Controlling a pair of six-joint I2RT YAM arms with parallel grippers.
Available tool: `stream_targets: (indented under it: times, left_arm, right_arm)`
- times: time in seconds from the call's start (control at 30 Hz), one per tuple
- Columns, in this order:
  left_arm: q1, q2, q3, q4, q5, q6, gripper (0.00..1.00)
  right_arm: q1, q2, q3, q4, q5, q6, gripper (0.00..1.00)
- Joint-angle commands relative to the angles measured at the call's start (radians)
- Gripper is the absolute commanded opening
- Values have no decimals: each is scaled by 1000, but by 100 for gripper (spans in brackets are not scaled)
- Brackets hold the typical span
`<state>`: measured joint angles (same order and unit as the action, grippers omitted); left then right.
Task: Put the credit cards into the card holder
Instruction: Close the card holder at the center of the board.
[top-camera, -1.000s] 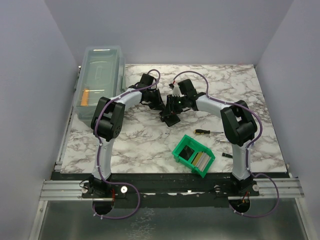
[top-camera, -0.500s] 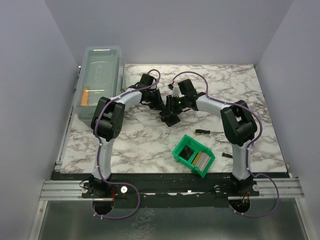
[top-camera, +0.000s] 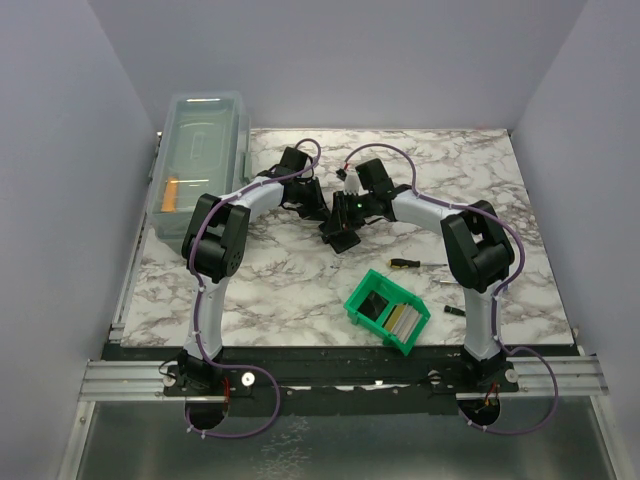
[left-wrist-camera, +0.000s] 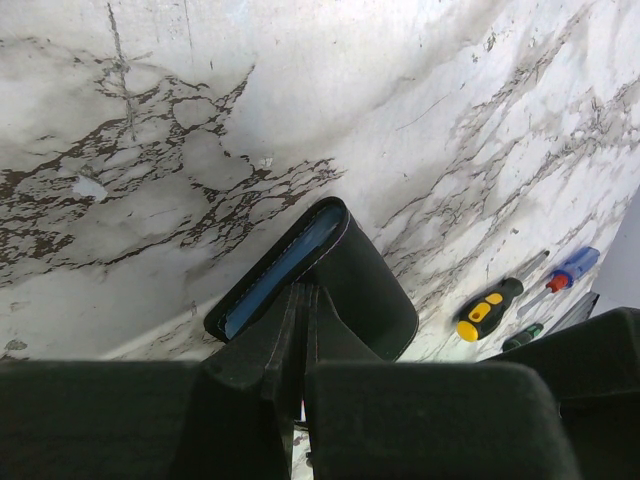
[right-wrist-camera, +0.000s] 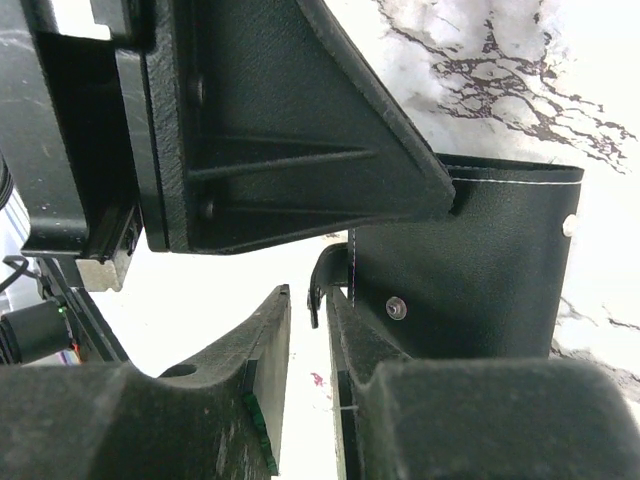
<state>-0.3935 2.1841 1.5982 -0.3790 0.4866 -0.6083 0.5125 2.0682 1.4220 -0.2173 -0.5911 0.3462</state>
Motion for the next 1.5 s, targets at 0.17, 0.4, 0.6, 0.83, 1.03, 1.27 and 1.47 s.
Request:
stream_targets:
  times: [0.17, 0.4, 0.6, 0.83, 1.03, 1.27, 1.47]
  left_arm:
    - [4, 10, -24, -65, -19, 35, 0]
    - [4, 10, -27, -65, -22, 38, 0]
    - [5, 10, -27, -70, -25, 44, 0]
    - [4, 12, -23, -76, -26, 49, 0]
    - [4, 18, -18, -80, -24, 50, 0]
    - [4, 19, -18, -80, -25, 51, 0]
    - [4, 18, -17, -82, -23, 51, 0]
  right_arm:
    - [3, 16, 23, -28, 23, -17, 12]
    - [3, -20, 15, -31, 138, -27, 0]
    - [3, -49, 15, -31, 216, -39, 0]
    - [5, -42, 22, -56, 267, -33, 0]
    - [12, -49, 22, -76, 307, -31, 0]
    - [17, -97, 6, -70, 292, -28, 0]
    - [18, -108, 4, -69, 270, -18, 0]
